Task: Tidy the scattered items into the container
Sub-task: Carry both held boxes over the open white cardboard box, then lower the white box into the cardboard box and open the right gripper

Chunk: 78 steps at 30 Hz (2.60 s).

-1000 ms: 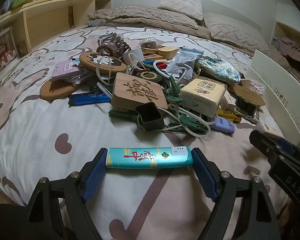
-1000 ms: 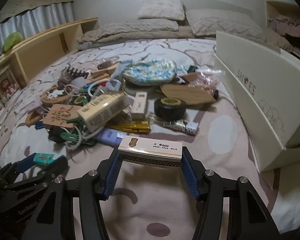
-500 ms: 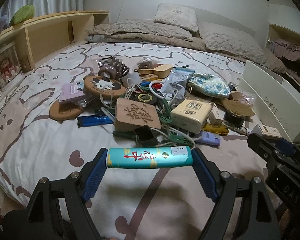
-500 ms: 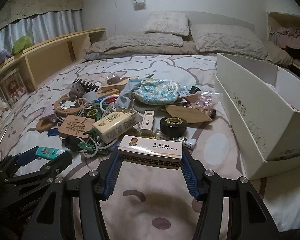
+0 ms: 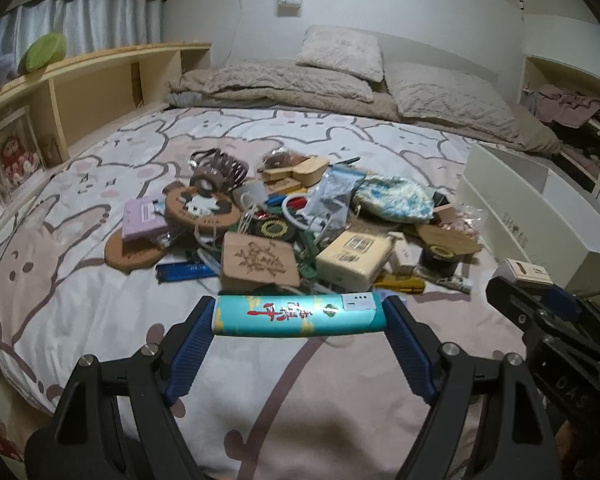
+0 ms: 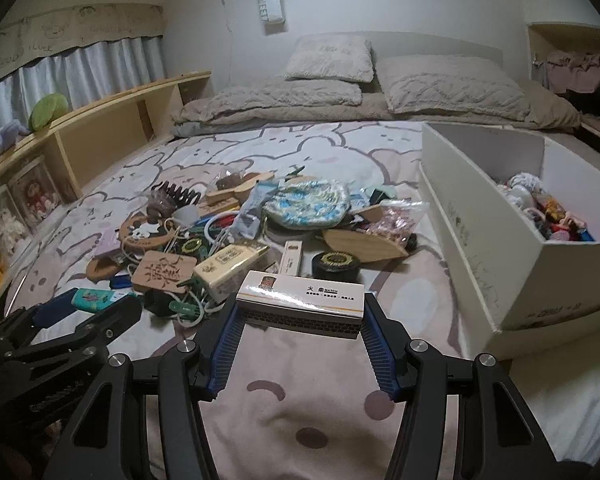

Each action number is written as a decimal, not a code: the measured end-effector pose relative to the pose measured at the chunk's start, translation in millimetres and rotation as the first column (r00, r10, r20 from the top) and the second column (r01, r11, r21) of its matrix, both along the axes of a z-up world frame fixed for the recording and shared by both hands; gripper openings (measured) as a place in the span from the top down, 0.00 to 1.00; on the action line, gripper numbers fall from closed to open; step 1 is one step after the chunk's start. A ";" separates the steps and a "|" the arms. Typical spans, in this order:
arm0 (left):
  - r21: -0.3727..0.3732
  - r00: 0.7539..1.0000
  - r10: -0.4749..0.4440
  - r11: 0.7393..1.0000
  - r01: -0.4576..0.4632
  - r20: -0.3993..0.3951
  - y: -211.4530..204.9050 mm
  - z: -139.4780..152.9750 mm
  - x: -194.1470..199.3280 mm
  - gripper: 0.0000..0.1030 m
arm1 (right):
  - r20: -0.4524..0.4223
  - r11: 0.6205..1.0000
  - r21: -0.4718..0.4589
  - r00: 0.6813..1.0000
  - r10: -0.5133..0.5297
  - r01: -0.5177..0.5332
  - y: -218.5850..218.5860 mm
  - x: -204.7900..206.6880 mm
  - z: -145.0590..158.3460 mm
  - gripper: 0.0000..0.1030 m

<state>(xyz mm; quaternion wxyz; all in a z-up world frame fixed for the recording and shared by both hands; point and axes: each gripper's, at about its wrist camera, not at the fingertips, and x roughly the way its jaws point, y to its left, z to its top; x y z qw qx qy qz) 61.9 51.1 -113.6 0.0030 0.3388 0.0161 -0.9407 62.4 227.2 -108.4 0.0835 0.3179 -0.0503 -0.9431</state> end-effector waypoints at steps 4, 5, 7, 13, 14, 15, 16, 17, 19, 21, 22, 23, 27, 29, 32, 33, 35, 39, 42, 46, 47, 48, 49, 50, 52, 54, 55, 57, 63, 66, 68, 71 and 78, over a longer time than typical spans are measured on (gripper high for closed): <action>-0.005 1.000 -0.019 1.000 0.019 -0.017 8.4 12.3 1.6 0.19 | -0.031 1.000 0.009 1.000 0.000 0.000 3.0 5.3 10.5 0.43; -0.006 0.999 -0.022 1.000 0.022 -0.024 10.0 15.0 2.4 0.19 | -0.038 1.000 0.009 0.999 -0.001 0.001 4.7 6.2 13.2 0.43; -0.003 0.999 -0.032 1.000 0.031 -0.039 14.2 22.8 3.9 0.19 | -0.051 1.000 0.005 0.999 -0.006 0.006 9.4 8.1 19.0 0.43; 0.006 0.994 -0.072 0.997 0.073 -0.085 27.6 47.6 5.1 0.19 | -0.094 1.000 -0.014 0.995 -0.020 0.018 28.3 10.6 41.6 0.43; 0.017 0.992 -0.082 0.996 0.083 -0.093 30.0 53.0 5.1 0.19 | -0.108 1.000 -0.013 0.994 -0.024 0.022 32.3 11.4 47.8 0.43; 0.023 0.991 -0.088 0.996 0.091 -0.099 31.8 57.0 4.8 0.19 | -0.119 1.000 -0.010 0.993 -0.028 0.027 35.1 12.0 52.5 0.43; 0.027 0.990 -0.095 0.995 0.098 -0.108 34.9 61.8 4.6 0.19 | -0.132 0.999 -0.008 0.991 -0.032 0.031 39.0 12.7 58.1 0.43; 0.028 0.988 -0.101 0.994 0.105 -0.118 38.5 66.6 4.4 0.19 | -0.145 0.999 -0.007 0.989 -0.036 0.036 43.0 13.3 64.0 0.43; 0.023 0.985 -0.109 0.993 0.113 -0.135 45.7 74.4 3.6 0.19 | -0.162 0.999 -0.002 0.986 -0.042 0.043 49.4 14.5 73.4 0.43; 0.020 0.981 -0.120 0.992 0.124 -0.154 54.0 83.4 3.2 0.19 | -0.183 0.999 0.001 0.982 -0.053 0.054 57.5 15.8 83.0 0.43; 0.020 0.979 -0.124 0.991 0.129 -0.160 56.9 86.5 3.8 0.19 | -0.191 0.998 0.001 0.980 -0.057 0.058 61.5 16.0 87.1 0.43; 0.019 0.977 -0.130 0.991 0.135 -0.171 61.3 91.7 3.6 0.19 | -0.199 0.998 0.001 0.978 -0.061 0.062 65.0 16.1 91.1 0.43; 0.019 0.966 -0.147 0.988 0.155 -0.212 75.0 111.5 2.9 0.19 | -0.223 0.997 -0.006 0.972 -0.071 0.071 79.6 16.0 105.5 0.43; 0.019 0.959 -0.159 0.986 0.168 -0.233 82.7 122.5 1.2 0.19 | -0.234 0.997 -0.005 0.970 -0.071 0.072 86.5 15.7 113.9 0.43; 0.029 0.950 -0.175 0.982 0.189 -0.260 92.8 138.4 1.5 0.19 | -0.238 0.998 -0.026 0.969 -0.058 0.053 99.9 15.6 128.5 0.43; 0.044 0.947 -0.182 0.979 0.201 -0.265 95.9 143.7 1.1 0.19 | -0.240 0.998 -0.030 0.969 -0.054 0.049 103.5 15.2 132.8 0.43; 0.069 0.943 -0.191 0.974 0.217 -0.273 101.7 152.4 0.1 0.19 | -0.250 0.999 -0.023 0.967 -0.052 0.048 112.4 15.1 144.2 0.43; 0.079 0.928 -0.216 0.965 0.250 -0.302 118.1 170.7 0.2 0.19 | -0.279 0.998 0.014 0.958 -0.058 0.065 131.6 19.2 170.8 0.43; 0.076 0.918 -0.232 0.960 0.269 -0.322 129.8 183.0 -0.7 0.19 | -0.303 0.996 0.029 0.951 -0.067 0.079 147.6 24.7 192.1 0.43; 0.070 0.908 -0.250 0.955 0.289 -0.337 141.6 195.3 -2.1 0.19 | -0.325 0.995 0.044 0.943 -0.065 0.084 163.9 30.4 214.0 0.43; 0.069 0.905 -0.255 0.953 0.294 -0.341 145.2 199.1 -2.3 0.19 | -0.328 0.996 0.043 0.943 -0.059 0.077 166.8 31.0 218.8 0.43; 0.069 0.903 -0.259 0.952 0.299 -0.343 149.0 202.9 -2.8 0.19 | -0.330 0.996 0.045 0.942 -0.054 0.073 168.6 31.1 222.4 0.43; 0.068 0.902 -0.263 0.951 0.303 -0.343 151.3 205.4 -3.3 0.19 | -0.334 0.996 0.052 0.941 -0.050 0.072 170.5 31.3 226.3 0.43; 0.067 0.900 -0.269 0.949 0.309 -0.344 155.4 208.9 -3.8 0.19 | -0.340 0.995 0.064 0.939 -0.047 0.072 172.5 31.8 231.2 0.43; 0.059 0.896 -0.278 0.947 0.316 -0.347 162.6 214.6 -5.1 0.19 | -0.349 0.994 0.082 0.937 -0.038 0.071 176.3 32.1 239.2 0.43; 0.052 0.890 -0.289 0.944 0.327 -0.353 170.6 221.7 -5.8 0.19 | -0.351 0.993 0.093 0.936 -0.030 0.067 181.4 31.4 246.6 0.43; 0.055 0.888 -0.292 0.942 0.331 -0.355 171.8 224.1 -6.4 0.19 | -0.349 0.993 0.102 0.937 -0.028 0.067 183.8 30.9 249.4 0.43; 0.066 0.884 -0.305 0.935 0.349 -0.355 178.1 229.4 -9.2 0.19 | -0.343 0.990 0.125 0.939 -0.025 0.072 189.2 29.4 253.6 0.43; 0.085 0.882 -0.327 0.923 0.375 -0.340 197.0 232.6 -19.3 0.19 | -0.309 0.978 0.185 0.951 -0.033 0.094 210.5 22.5 255.1 0.43; 0.107 0.882 -0.340 0.914 0.392 -0.327 209.5 231.2 -27.3 0.19 | -0.293 0.978 0.188 0.955 -0.035 0.093 225.8 17.4 252.2 0.43; 0.114 0.882 -0.352 0.908 0.403 -0.314 219.3 228.9 -33.1 0.19 | -0.270 0.981 0.174 0.962 -0.037 0.087 237.6 10.9 245.8 0.43; 0.112 0.883 -0.361 0.906 0.409 -0.300 231.1 223.1 -38.3 0.19 | -0.232 0.985 0.155 0.972 -0.039 0.076 252.3 -1.2 232.6 0.43; 0.100 0.894 -0.370 0.909 0.405 -0.253 253.6 200.8 -56.7 0.19 | -0.092 0.992 0.115 0.995 -0.038 0.049 277.4 -35.4 186.2 0.43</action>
